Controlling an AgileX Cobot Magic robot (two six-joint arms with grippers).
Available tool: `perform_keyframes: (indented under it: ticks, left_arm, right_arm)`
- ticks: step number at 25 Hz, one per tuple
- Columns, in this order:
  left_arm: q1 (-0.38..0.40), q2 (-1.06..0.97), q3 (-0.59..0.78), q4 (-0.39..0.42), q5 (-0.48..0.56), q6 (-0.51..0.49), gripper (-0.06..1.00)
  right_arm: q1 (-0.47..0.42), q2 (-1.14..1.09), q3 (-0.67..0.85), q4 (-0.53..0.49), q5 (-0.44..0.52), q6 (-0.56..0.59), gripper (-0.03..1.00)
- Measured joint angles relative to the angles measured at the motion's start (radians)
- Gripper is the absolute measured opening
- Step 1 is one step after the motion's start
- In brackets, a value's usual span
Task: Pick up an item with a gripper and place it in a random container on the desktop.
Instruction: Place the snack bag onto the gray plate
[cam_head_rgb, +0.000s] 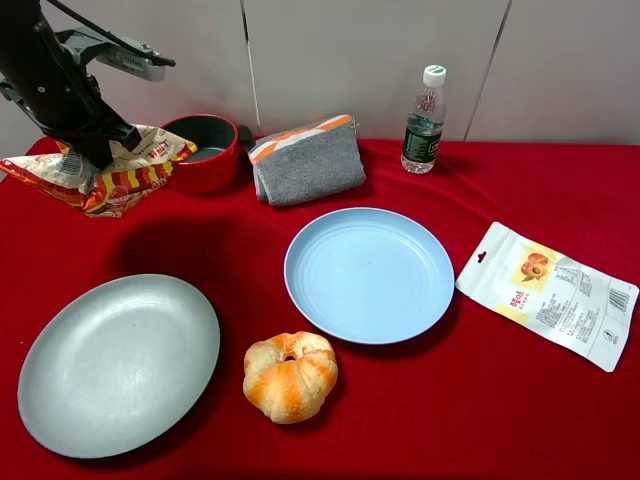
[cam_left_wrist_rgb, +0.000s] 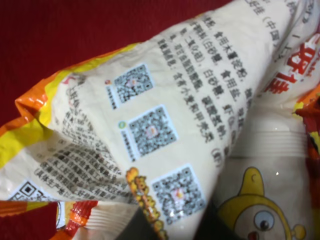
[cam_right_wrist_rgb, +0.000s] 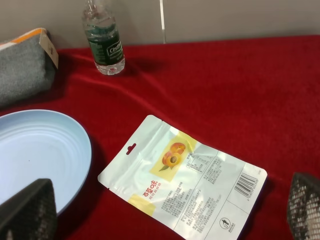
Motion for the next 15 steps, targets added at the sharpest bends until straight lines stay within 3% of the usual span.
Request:
perform_keyframes:
  ticks: [15]
  left_arm:
    - [-0.052,-0.125,0.000,-0.022,0.143,-0.012,0.00]
  right_arm:
    - [0.000,0.000,0.000,0.000,0.000,0.000,0.69]
